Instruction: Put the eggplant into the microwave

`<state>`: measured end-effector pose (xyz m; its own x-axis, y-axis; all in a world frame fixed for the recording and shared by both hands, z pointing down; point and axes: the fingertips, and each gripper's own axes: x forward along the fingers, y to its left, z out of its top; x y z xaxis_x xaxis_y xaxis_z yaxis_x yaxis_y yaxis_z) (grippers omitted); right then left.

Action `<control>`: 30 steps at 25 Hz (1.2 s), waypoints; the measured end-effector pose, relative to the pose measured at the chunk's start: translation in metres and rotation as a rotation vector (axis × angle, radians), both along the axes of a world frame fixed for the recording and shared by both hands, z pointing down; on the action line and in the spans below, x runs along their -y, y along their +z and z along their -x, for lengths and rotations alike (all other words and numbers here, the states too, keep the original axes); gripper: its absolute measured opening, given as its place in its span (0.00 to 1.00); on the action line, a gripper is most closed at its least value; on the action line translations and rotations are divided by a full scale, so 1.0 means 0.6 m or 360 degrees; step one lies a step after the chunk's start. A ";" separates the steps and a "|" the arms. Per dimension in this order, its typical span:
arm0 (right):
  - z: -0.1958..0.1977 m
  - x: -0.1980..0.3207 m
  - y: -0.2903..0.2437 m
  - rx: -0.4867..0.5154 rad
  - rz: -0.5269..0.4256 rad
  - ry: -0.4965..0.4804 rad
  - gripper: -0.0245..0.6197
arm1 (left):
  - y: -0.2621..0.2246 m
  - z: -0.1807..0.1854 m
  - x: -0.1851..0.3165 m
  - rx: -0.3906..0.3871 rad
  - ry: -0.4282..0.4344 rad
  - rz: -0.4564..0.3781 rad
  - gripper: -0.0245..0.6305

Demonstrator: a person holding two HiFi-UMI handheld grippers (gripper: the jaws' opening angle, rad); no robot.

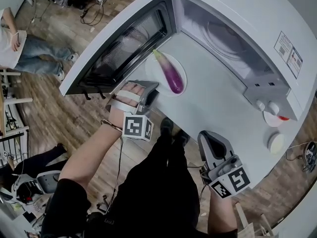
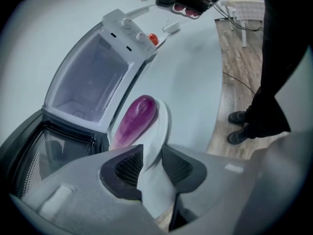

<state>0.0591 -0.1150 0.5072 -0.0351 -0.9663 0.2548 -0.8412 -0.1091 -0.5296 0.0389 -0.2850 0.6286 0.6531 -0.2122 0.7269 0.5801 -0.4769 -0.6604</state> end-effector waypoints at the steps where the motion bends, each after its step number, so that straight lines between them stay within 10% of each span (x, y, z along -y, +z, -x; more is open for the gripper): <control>1: 0.000 0.001 0.001 0.0002 0.0000 0.0005 0.07 | 0.000 -0.005 -0.002 -0.0003 0.0046 -0.0032 0.19; 30: 0.000 -0.029 0.012 0.0043 -0.0011 0.0068 0.07 | 0.022 -0.025 -0.040 0.0138 0.0326 -0.0279 0.10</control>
